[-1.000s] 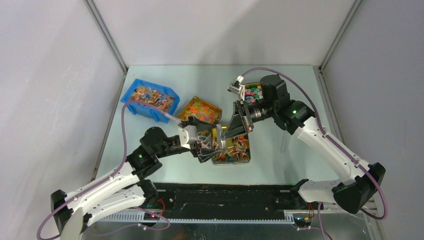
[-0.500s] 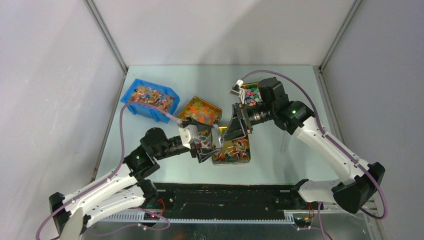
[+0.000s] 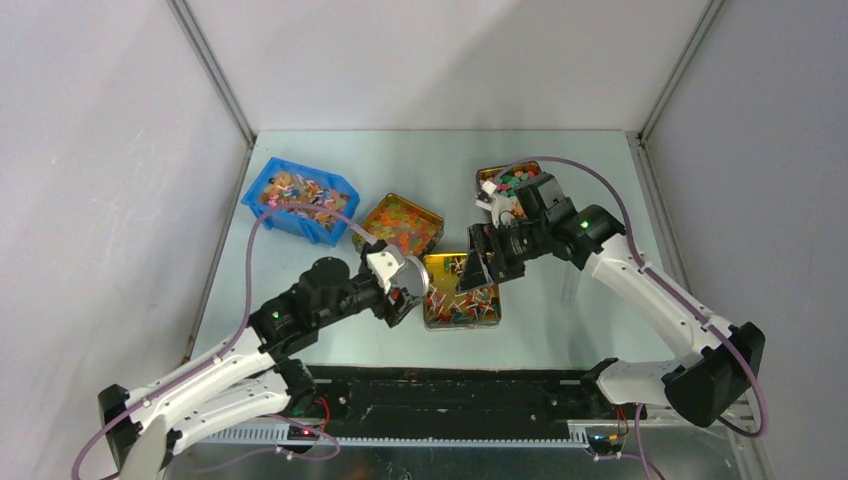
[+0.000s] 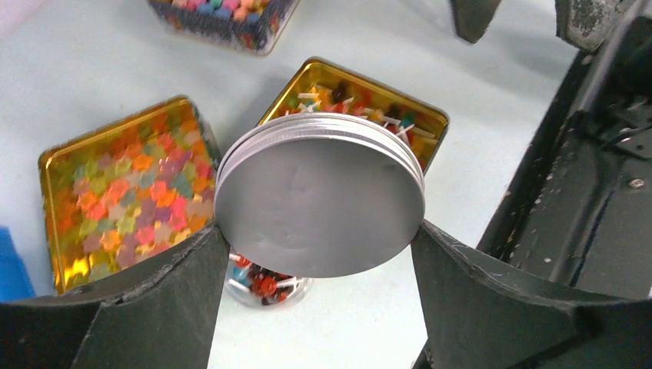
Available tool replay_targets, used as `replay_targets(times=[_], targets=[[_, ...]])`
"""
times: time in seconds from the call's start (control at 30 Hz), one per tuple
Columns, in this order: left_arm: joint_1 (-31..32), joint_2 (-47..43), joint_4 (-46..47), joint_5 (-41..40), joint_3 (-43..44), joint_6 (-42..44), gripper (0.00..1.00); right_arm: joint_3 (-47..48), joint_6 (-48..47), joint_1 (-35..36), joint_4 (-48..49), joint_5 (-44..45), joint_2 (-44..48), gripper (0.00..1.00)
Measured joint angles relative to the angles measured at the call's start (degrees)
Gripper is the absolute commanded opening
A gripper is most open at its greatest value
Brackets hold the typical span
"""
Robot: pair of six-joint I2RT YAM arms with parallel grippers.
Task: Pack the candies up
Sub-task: Pick up the bottle lid at the center of the board, then adjust the storage box at the center of the board.
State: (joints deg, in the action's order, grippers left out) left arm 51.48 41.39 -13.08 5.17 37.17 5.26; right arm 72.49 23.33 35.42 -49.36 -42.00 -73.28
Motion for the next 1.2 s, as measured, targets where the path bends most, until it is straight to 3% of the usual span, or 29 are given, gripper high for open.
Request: replay_targets(times=[0.2, 0.37, 0.53, 0.7, 0.83, 1.03, 1.2], targets=[[-1.0, 5.0, -4.8, -5.2, 0.0, -2.2, 0.68, -3.8, -1.3, -2.1, -3.6, 8.4, -3.0, 0.80], [-4.8, 10.6, -9.0, -6.0, 0.8, -4.9, 0.65, -4.1, -2.0, -1.5, -6.5, 21.0, -10.5, 0.76], [-9.4, 14.1, -10.8, -5.2, 2.5, -7.1, 0.64, -4.1, -2.1, -1.5, -7.5, 31.7, -18.7, 0.63], [-11.4, 19.2, -12.5, -4.5, 6.4, -6.5, 0.68, -3.7, -2.1, -1.5, -7.7, 40.6, -26.8, 0.57], [-11.9, 26.0, -14.9, -3.2, 10.9, -4.5, 0.68, -3.6, -2.3, -1.9, -7.3, 43.2, -29.8, 0.44], [-12.0, 31.8, -18.8, -1.8, 14.1, -1.7, 0.67, -3.3, -2.9, -3.9, -6.7, 43.5, -29.9, 0.13], [-12.0, 34.0, -21.4, -1.1, 16.8, -0.2, 0.66, -3.2, -3.7, -5.4, -6.8, 43.8, -29.9, 0.11]])
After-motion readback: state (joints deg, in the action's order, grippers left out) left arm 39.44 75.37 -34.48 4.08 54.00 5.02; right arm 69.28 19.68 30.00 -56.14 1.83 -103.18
